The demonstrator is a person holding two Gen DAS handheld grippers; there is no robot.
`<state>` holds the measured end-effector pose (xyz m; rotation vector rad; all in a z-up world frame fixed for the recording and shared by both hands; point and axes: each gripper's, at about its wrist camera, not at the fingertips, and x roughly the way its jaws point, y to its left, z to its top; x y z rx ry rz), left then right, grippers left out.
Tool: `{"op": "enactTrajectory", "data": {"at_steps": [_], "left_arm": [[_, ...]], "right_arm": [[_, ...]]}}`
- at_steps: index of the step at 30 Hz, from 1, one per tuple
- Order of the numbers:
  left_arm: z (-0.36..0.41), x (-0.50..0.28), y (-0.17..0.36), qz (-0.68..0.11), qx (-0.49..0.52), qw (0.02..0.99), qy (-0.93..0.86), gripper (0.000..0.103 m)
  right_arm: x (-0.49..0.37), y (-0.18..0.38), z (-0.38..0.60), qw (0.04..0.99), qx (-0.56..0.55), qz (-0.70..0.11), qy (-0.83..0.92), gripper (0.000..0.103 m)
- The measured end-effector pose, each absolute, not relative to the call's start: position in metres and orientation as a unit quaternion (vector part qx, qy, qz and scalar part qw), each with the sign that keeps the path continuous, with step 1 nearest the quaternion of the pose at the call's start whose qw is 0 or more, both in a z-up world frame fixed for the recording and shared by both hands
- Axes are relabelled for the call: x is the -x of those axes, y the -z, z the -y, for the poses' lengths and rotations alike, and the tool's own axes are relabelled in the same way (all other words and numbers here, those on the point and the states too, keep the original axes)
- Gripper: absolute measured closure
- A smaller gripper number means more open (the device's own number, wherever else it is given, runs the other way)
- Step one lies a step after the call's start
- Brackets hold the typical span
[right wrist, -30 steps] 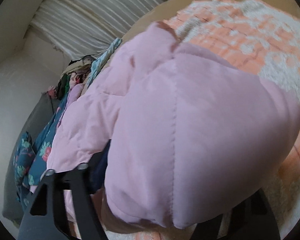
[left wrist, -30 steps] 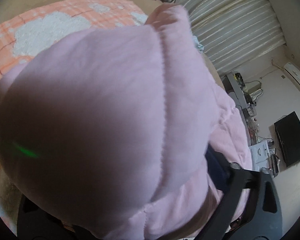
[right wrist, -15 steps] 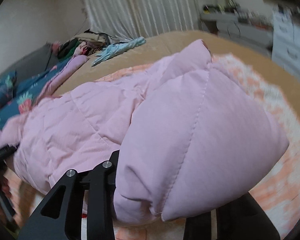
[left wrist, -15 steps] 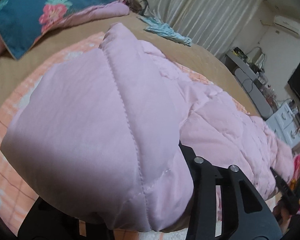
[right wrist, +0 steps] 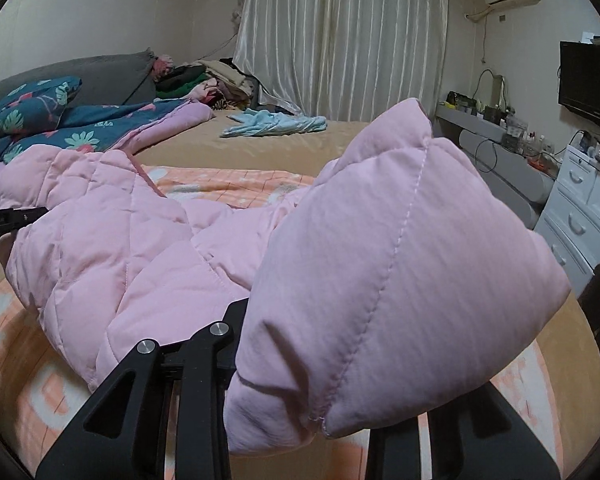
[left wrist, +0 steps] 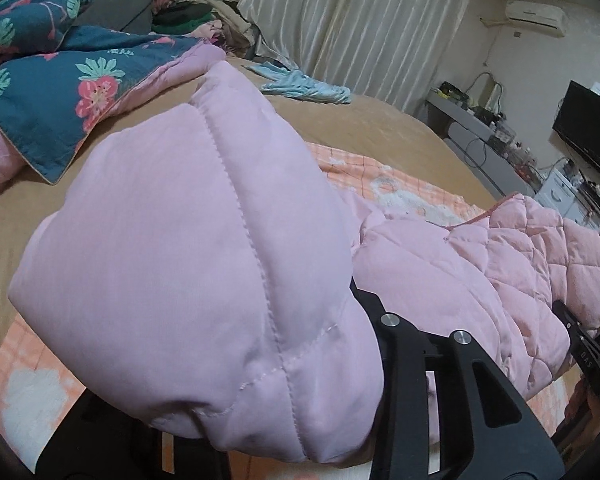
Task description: Fold large clothes
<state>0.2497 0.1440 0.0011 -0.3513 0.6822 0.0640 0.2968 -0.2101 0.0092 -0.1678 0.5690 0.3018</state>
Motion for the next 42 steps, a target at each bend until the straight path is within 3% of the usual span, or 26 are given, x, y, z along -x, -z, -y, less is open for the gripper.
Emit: {"op": "enactTrajectory", "data": {"at_steps": [9, 15, 19, 24, 26, 29, 32, 42], "left_arm": [[-0.138, -0.203, 0.013, -0.346, 0.155, 0.925, -0.028, 0.074], [-0.139, -0.181, 0.038, -0.36, 0.159, 0.919, -0.03, 0.067], [-0.142, -0.171, 0.053, -0.372, 0.171, 0.912, -0.035, 0.057], [-0.143, -0.155, 0.058, -0.381, 0.172, 0.908, -0.036, 0.043], [-0.142, -0.146, 0.056, -0.383, 0.166, 0.908, -0.035, 0.035], [-0.14, -0.131, 0.054, -0.387, 0.156, 0.908, -0.039, 0.02], [-0.135, -0.115, 0.049, -0.388, 0.142, 0.91, -0.039, 0.011], [-0.105, -0.063, 0.016, -0.363, 0.093, 0.927, -0.022, 0.009]], "right_arm": [[-0.249, 0.006, 0.221, 0.94, 0.067, -0.302, -0.142, 0.075], [-0.233, 0.034, 0.236, 0.931, 0.024, -0.341, -0.126, 0.069], [-0.233, 0.05, 0.252, 0.916, -0.038, -0.38, -0.121, 0.058], [-0.219, 0.053, 0.263, 0.904, -0.08, -0.405, -0.114, 0.031], [-0.208, 0.05, 0.264, 0.904, -0.078, -0.407, -0.108, 0.019], [-0.185, 0.043, 0.265, 0.906, -0.066, -0.407, -0.097, 0.009], [-0.162, 0.032, 0.263, 0.915, -0.046, -0.391, -0.093, 0.005], [-0.089, -0.01, 0.249, 0.938, -0.008, -0.328, -0.115, 0.004]]}}
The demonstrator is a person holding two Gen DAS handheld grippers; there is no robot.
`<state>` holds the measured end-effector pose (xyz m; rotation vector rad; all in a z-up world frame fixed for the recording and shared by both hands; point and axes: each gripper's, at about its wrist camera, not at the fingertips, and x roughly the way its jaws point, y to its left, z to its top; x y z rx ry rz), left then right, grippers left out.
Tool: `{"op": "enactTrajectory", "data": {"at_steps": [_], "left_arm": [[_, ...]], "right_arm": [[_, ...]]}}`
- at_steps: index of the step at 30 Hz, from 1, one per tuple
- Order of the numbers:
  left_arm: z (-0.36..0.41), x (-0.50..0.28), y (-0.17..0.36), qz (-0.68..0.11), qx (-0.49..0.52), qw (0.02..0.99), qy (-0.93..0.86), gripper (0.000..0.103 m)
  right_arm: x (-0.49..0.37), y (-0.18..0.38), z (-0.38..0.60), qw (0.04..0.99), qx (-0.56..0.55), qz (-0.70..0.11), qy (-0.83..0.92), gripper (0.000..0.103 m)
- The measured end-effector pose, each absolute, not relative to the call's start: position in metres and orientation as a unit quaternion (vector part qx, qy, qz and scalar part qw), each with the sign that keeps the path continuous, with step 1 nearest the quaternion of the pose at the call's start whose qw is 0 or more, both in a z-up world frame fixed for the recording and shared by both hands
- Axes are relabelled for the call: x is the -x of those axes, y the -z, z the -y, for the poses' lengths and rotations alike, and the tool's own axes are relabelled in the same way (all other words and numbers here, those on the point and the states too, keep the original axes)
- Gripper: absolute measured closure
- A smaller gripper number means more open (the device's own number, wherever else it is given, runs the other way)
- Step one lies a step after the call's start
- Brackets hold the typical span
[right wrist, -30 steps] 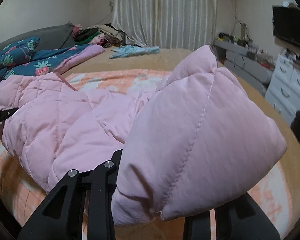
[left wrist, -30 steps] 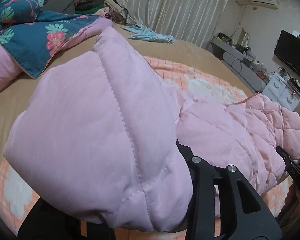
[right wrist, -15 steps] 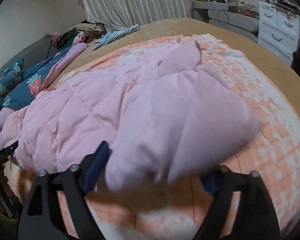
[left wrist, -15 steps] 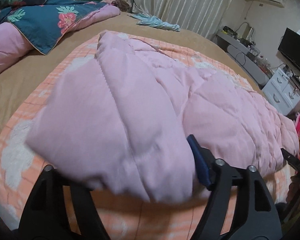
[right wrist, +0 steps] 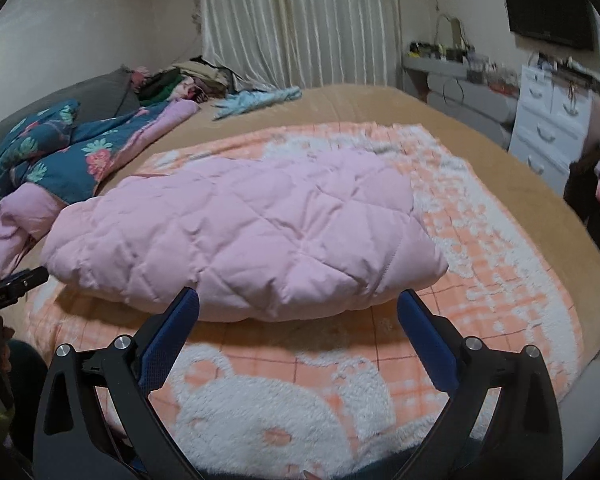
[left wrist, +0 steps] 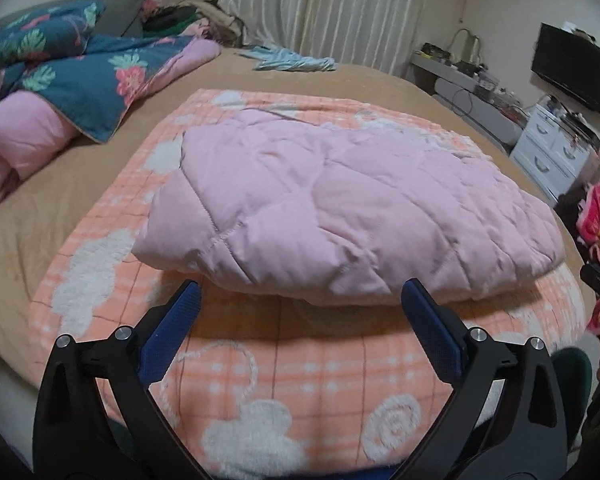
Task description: Fold large clothes
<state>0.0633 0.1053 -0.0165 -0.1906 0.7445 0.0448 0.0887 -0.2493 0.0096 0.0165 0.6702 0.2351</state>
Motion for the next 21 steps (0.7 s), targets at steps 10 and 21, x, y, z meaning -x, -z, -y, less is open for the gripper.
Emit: {"op": "enactTrajectory", "data": {"at_steps": [10, 21], "left_arm": [[-0.068, -0.029, 0.008, -0.35, 0.082, 0.933, -0.008, 0.009], [-0.051, -0.02, 0.004, -0.336, 0.073, 0.939, 0.007, 0.009]], "right_arm": [[-0.04, -0.023, 0.213, 0.944, 0.027, -0.306, -0.123, 0.004], [-0.021, -0.024, 0.18, 0.939, 0.032, -0.299, -0.164, 0.004]]}}
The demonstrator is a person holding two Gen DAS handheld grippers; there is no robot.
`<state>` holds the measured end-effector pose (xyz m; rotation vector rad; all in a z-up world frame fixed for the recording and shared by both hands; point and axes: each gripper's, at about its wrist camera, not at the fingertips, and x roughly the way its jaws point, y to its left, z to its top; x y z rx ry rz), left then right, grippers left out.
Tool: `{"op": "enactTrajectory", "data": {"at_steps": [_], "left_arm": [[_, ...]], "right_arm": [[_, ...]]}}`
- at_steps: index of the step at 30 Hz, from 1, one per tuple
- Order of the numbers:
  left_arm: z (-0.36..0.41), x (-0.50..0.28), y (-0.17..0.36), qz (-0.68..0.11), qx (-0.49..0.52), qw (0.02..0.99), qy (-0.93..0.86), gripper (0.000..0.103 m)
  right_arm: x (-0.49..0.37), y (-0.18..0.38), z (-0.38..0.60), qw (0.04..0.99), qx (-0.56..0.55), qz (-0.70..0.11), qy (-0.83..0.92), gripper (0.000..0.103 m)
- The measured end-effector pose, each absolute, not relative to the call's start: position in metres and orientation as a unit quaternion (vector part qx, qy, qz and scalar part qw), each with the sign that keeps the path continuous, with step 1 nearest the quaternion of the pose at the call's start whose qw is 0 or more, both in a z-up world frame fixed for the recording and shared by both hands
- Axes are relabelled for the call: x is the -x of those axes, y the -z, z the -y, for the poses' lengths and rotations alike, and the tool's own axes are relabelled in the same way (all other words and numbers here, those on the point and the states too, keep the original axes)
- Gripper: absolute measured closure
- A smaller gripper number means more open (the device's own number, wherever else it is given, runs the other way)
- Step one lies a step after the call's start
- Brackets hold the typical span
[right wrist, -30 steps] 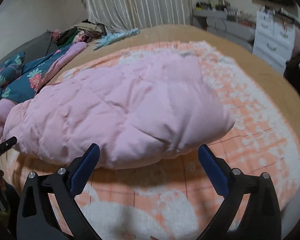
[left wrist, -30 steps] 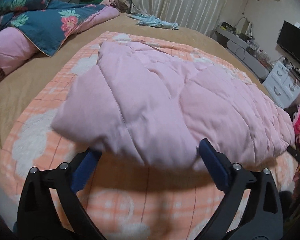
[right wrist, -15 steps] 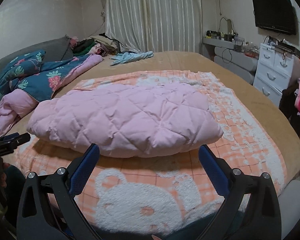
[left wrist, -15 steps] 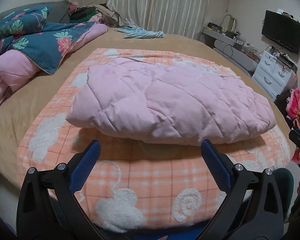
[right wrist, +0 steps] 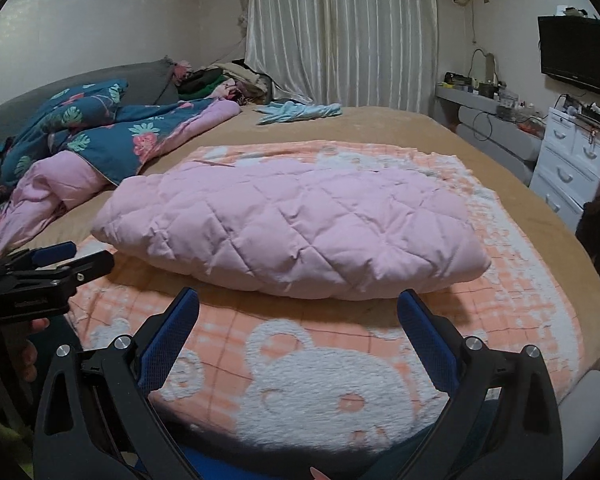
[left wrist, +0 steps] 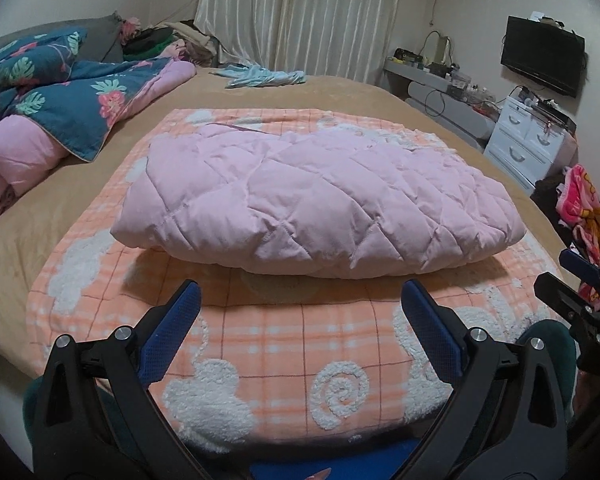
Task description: Fold large clothes
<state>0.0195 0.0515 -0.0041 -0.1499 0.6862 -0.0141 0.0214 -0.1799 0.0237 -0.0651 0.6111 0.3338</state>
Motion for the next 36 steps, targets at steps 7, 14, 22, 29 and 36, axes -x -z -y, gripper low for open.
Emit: {"op": "enactTrajectory", "data": {"at_steps": [7, 14, 22, 29, 36], "left_arm": [[-0.0508, -0.0192, 0.003, -0.337, 0.071, 0.939, 0.005, 0.009], [-0.0531, -0.0184, 0.0015, -0.339, 0.07, 0.938, 0.001, 0.009], [-0.0545, -0.0175, 0.0008, -0.339, 0.065, 0.938, -0.003, 0.009], [-0.0555, -0.0176, 0.0, -0.338, 0.063, 0.939, -0.003, 0.009], [-0.0524, -0.0179, 0.0009, -0.336, 0.06, 0.94, -0.004, 0.009]], "right_arm": [[-0.0196, -0.0278, 0.1799, 0.941, 0.026, -0.294, -0.166, 0.004], [-0.0196, -0.0279, 0.1811, 0.941, 0.024, -0.295, -0.166, 0.004], [-0.0196, -0.0274, 0.1812, 0.94, 0.024, -0.296, -0.167, 0.004], [-0.0191, -0.0268, 0.1811, 0.94, 0.024, -0.296, -0.167, 0.004], [-0.0192, -0.0266, 0.1813, 0.94, 0.025, -0.296, -0.167, 0.004]]}}
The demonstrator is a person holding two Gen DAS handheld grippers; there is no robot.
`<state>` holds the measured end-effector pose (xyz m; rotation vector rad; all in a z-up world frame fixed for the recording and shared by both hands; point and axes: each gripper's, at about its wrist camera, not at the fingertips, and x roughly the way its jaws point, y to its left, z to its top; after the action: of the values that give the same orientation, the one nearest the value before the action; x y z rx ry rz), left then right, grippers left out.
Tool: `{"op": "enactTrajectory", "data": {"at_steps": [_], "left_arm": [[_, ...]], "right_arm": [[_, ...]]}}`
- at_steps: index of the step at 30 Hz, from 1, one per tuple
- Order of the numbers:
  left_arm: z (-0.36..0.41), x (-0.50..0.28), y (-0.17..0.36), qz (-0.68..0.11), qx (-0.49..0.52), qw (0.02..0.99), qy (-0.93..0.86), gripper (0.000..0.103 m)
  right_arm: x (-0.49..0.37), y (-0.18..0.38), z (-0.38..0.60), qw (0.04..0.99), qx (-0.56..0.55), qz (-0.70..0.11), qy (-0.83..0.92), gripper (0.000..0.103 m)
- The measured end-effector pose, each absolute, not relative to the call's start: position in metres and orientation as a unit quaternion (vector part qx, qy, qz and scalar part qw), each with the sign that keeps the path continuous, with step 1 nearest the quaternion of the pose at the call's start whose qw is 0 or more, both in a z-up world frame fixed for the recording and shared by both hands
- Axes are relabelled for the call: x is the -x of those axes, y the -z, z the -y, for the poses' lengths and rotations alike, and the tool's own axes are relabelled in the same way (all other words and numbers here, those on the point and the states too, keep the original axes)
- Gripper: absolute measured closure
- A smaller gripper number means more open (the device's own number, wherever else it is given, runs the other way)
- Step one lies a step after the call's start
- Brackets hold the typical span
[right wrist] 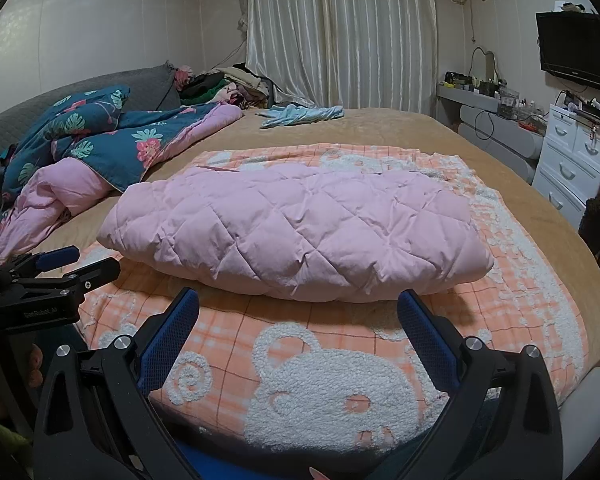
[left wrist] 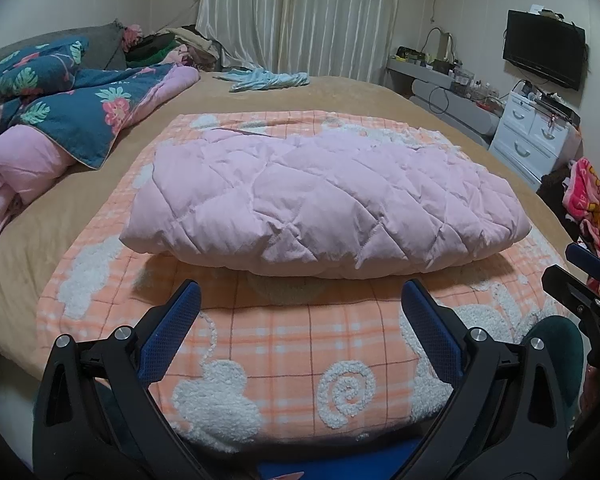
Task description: Fold large clothes
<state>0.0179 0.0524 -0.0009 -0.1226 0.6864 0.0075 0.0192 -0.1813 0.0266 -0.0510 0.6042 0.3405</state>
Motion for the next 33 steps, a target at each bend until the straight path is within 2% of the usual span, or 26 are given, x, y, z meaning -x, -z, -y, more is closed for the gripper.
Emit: {"op": "enactTrajectory", "data": {"at_steps": [33], "left_arm": [[-0.0548, -0.0169, -0.0027, -0.331, 0.058, 0.942, -0.003, 0.009]], "right_arm": [[-0.0192, -0.0262, 0.1813, 0.94, 0.028, -0.297, -0.166, 0.004]]}}
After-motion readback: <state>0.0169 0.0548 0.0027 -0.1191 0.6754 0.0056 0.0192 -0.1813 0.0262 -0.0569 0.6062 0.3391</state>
